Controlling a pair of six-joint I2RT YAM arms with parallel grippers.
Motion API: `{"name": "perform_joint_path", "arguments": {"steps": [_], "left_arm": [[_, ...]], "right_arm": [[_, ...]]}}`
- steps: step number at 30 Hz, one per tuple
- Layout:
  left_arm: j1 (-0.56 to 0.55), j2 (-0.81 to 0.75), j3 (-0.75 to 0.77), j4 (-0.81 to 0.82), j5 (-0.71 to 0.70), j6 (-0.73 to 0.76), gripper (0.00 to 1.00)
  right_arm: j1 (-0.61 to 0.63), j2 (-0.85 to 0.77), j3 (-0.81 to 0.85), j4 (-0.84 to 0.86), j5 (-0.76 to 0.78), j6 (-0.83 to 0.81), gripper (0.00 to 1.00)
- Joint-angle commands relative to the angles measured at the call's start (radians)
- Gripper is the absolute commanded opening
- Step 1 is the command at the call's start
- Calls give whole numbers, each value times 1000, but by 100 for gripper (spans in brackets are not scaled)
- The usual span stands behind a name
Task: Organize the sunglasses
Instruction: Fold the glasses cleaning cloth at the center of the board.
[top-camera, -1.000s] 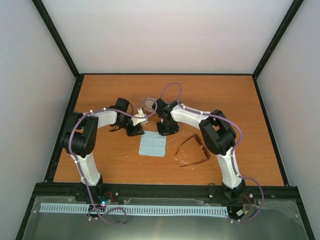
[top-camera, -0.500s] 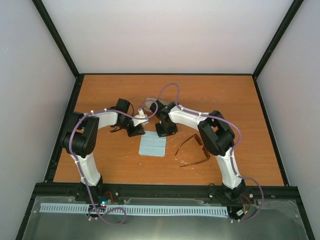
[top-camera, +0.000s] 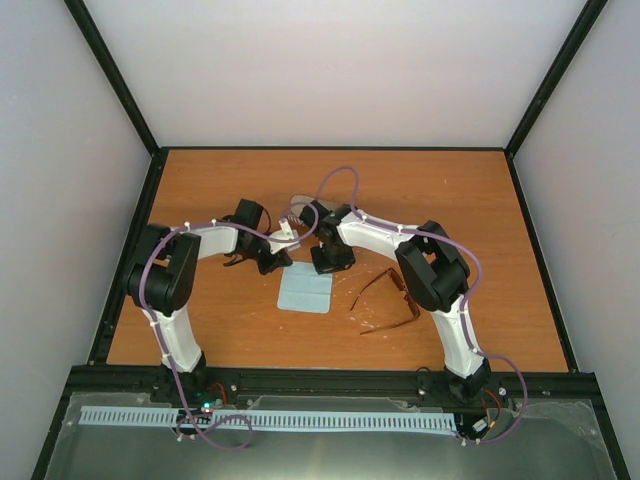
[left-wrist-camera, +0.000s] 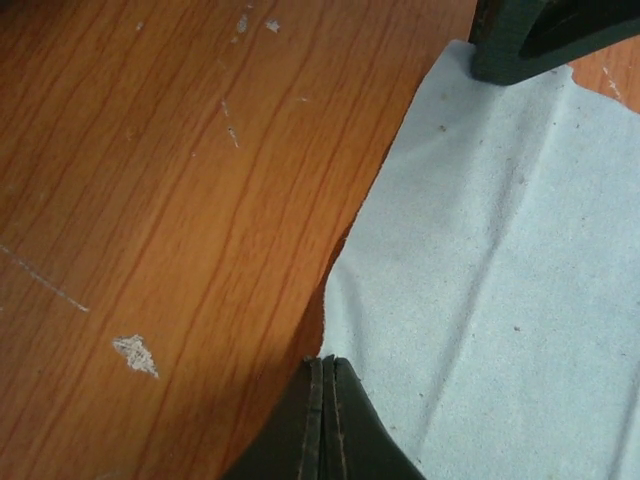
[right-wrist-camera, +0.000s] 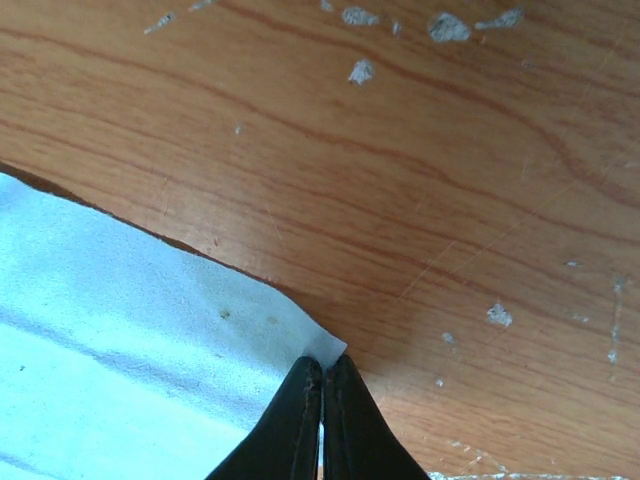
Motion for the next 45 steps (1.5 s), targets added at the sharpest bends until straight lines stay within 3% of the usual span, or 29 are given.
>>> {"name": "perform_joint_path", "arguments": {"steps": [1, 16, 24, 45], "left_arm": [[-11, -23, -42, -11, -36, 2, 1], [-11, -185, -58, -45, 30, -63, 1], [-13, -245, -141, -37, 52, -103, 1], [-25, -369, -271, -17, 66, -163, 2]], "right_arm": [[6, 10, -32, -4, 40, 17, 3], [6, -144, -157, 124, 28, 40, 3], [17, -221, -219, 188, -7, 48, 3], [95, -287, -322, 199, -43, 78, 3]]}}
